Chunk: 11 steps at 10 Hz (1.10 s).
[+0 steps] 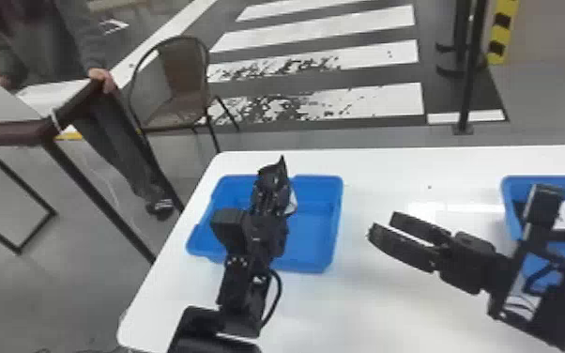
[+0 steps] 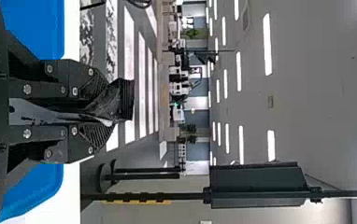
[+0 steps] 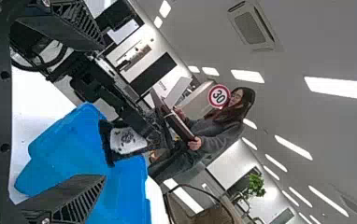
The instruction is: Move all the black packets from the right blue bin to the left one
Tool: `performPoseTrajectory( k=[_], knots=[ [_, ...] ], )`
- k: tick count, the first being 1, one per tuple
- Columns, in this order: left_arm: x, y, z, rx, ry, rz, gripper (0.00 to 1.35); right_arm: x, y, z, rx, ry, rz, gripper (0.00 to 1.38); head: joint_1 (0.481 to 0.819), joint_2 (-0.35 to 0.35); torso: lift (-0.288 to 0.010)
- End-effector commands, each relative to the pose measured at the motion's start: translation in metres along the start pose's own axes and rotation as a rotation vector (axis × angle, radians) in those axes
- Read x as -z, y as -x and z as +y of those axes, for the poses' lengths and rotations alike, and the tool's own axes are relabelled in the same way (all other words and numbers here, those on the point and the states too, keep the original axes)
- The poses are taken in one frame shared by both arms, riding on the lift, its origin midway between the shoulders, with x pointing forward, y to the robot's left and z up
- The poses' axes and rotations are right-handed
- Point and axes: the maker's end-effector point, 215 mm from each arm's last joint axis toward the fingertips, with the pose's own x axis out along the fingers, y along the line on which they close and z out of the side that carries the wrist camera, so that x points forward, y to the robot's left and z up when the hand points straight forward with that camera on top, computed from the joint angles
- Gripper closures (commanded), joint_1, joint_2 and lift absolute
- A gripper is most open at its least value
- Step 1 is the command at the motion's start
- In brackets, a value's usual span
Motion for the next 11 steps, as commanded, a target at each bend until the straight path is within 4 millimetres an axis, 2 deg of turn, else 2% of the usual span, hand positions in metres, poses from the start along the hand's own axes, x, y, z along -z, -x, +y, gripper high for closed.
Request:
performPoseTrajectory(
  k=[1, 2, 3, 4, 6, 7, 10, 11],
  knots=[
    [0.001, 0.001, 0.006, -0.01, 0.039, -0.016, 0.06, -0.01, 0.006, -0.006, 0.018, 0.024, -0.016, 0.03, 0.695, 0.35, -0.14],
    [-0.007, 0.008, 0.01, -0.009, 0.041, -0.051, 0.0, -0.021, 0.015, -0.015, 0.049, 0.045, -0.037, 0.03, 0.695, 0.35, -0.14],
    [-0.018, 0.017, 0.012, 0.0, 0.052, -0.097, 0.06, -0.037, 0.029, -0.026, 0.1, 0.086, -0.056, 0.04, 0.695, 0.343, -0.14],
    [-0.039, 0.032, 0.008, 0.013, 0.098, -0.183, 0.06, -0.056, 0.042, -0.035, 0.161, 0.138, -0.077, 0.05, 0.695, 0.328, -0.14],
    [-0.09, 0.069, -0.005, 0.041, 0.144, -0.274, 0.06, -0.101, 0.08, -0.066, 0.327, 0.26, -0.111, 0.08, 0.695, 0.272, -0.14],
    [-0.102, 0.083, -0.009, 0.052, 0.163, -0.268, 0.08, -0.115, 0.103, -0.085, 0.424, 0.312, -0.092, 0.09, 0.695, 0.252, -0.14],
    [-0.092, 0.102, -0.025, 0.084, 0.215, -0.195, 0.09, -0.143, 0.172, -0.126, 0.665, 0.385, 0.004, 0.08, 0.695, 0.128, -0.14],
    [-0.089, 0.102, -0.029, 0.097, 0.217, -0.181, 0.09, -0.145, 0.189, -0.136, 0.733, 0.392, 0.036, 0.08, 0.695, 0.089, -0.14]
  ],
)
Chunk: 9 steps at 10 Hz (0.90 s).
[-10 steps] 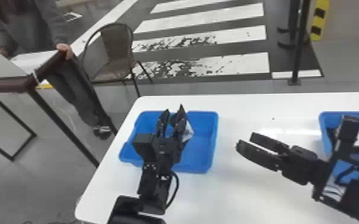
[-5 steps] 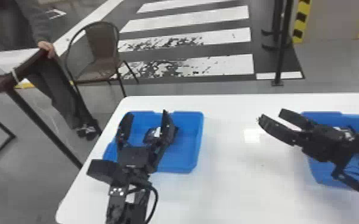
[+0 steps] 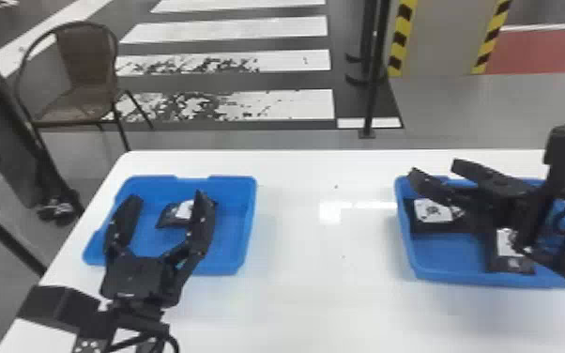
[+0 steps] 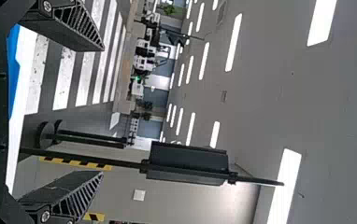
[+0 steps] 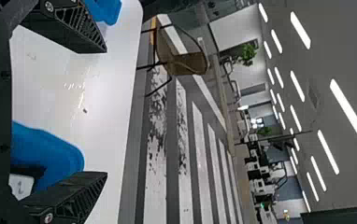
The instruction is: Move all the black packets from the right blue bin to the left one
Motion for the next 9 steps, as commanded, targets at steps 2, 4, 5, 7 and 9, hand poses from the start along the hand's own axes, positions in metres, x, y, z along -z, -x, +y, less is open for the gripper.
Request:
performPoseTrajectory(
  k=[2, 4, 5, 7, 9],
  knots=[
    [-0.001, 0.0, -0.002, 0.009, 0.005, 0.005, 0.1, 0.013, 0.021, -0.028, 0.127, 0.028, 0.12, 0.09, 0.695, 0.042, -0.14],
    [-0.002, 0.001, -0.002, 0.01, 0.004, 0.004, 0.1, 0.027, 0.036, -0.041, 0.211, 0.025, 0.202, 0.09, 0.695, 0.012, -0.14],
    [0.0, 0.001, -0.002, 0.011, 0.004, 0.009, 0.1, 0.032, 0.038, -0.049, 0.237, 0.02, 0.219, 0.09, 0.695, 0.007, -0.14],
    [-0.001, 0.0, -0.003, 0.016, 0.004, 0.007, 0.09, 0.04, 0.039, -0.069, 0.289, 0.017, 0.25, 0.09, 0.695, -0.015, -0.14],
    [0.0, 0.0, -0.004, 0.017, 0.006, 0.009, 0.09, 0.046, 0.031, -0.086, 0.317, 0.0, 0.273, 0.08, 0.695, -0.03, -0.14]
  ],
)
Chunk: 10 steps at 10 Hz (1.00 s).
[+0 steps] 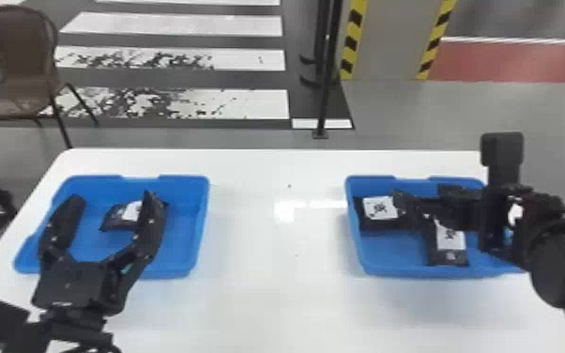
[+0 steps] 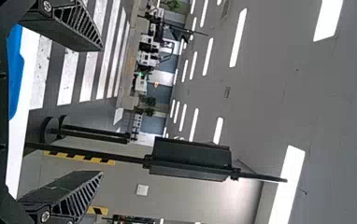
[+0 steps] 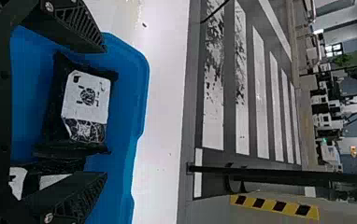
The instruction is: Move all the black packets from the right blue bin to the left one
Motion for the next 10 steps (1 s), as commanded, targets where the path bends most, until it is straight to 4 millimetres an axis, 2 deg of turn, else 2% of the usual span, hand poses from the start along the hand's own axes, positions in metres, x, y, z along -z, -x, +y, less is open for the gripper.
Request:
performPoseTrajectory(
  k=[1, 4, 6, 7, 10],
  knots=[
    [0.0, 0.0, 0.0, 0.001, 0.001, 0.0, 0.09, 0.007, -0.012, -0.003, 0.005, -0.015, 0.039, 0.08, 0.695, -0.037, -0.14],
    [-0.001, 0.0, 0.0, 0.0, -0.003, -0.003, 0.09, 0.023, -0.04, -0.007, 0.006, -0.031, 0.115, 0.05, 0.695, -0.038, -0.14],
    [-0.001, 0.0, 0.001, -0.002, 0.0, -0.003, 0.09, 0.025, -0.055, -0.001, -0.011, -0.025, 0.127, 0.03, 0.695, -0.032, -0.14],
    [-0.001, 0.0, 0.001, -0.003, 0.0, -0.003, 0.09, 0.023, -0.06, 0.003, -0.014, -0.016, 0.132, 0.03, 0.695, -0.026, -0.14],
    [-0.001, 0.0, 0.001, 0.0, -0.006, -0.003, 0.09, 0.028, -0.067, -0.001, 0.012, 0.005, 0.18, 0.03, 0.695, -0.016, -0.14]
  ],
)
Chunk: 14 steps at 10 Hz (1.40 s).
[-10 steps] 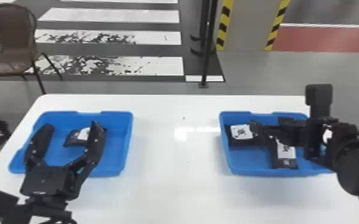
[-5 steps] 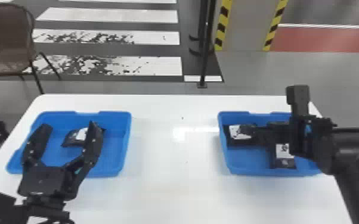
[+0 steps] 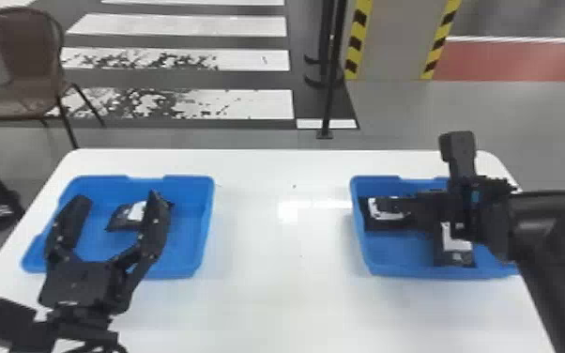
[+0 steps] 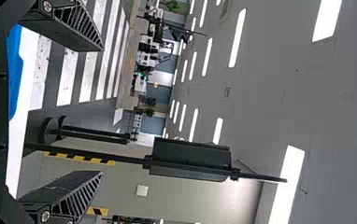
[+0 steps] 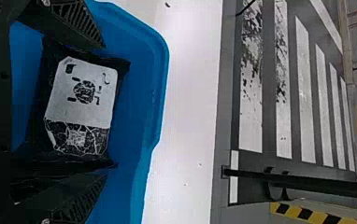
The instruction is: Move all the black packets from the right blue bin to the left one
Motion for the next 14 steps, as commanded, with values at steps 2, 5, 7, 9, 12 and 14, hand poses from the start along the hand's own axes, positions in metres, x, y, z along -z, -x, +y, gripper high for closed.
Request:
performPoseTrajectory(
  k=[2, 5, 7, 9, 12, 14],
  knots=[
    [0.0, 0.0, -0.001, 0.0, 0.0, 0.0, 0.1, 0.003, -0.005, -0.008, 0.034, 0.021, 0.039, 0.03, 0.695, -0.02, -0.14],
    [0.003, -0.001, -0.002, 0.003, 0.004, 0.008, 0.1, 0.006, -0.02, -0.001, 0.01, 0.023, 0.076, 0.03, 0.695, -0.023, -0.14],
    [0.004, -0.001, -0.001, 0.002, 0.003, 0.012, 0.1, 0.009, -0.025, 0.009, -0.013, 0.02, 0.097, 0.09, 0.695, -0.013, -0.14],
    [0.005, -0.001, -0.001, 0.002, 0.003, 0.015, 0.1, 0.021, -0.024, 0.009, 0.005, 0.029, 0.156, 0.43, 0.695, -0.005, -0.14],
    [0.004, -0.001, 0.001, 0.0, 0.0, 0.014, 0.1, 0.024, -0.023, 0.002, 0.027, 0.042, 0.166, 1.05, 0.695, -0.01, -0.14],
    [0.005, 0.0, 0.002, -0.003, 0.0, 0.016, 0.1, 0.018, -0.023, 0.006, 0.02, 0.044, 0.132, 1.17, 0.695, -0.011, -0.14]
  ],
)
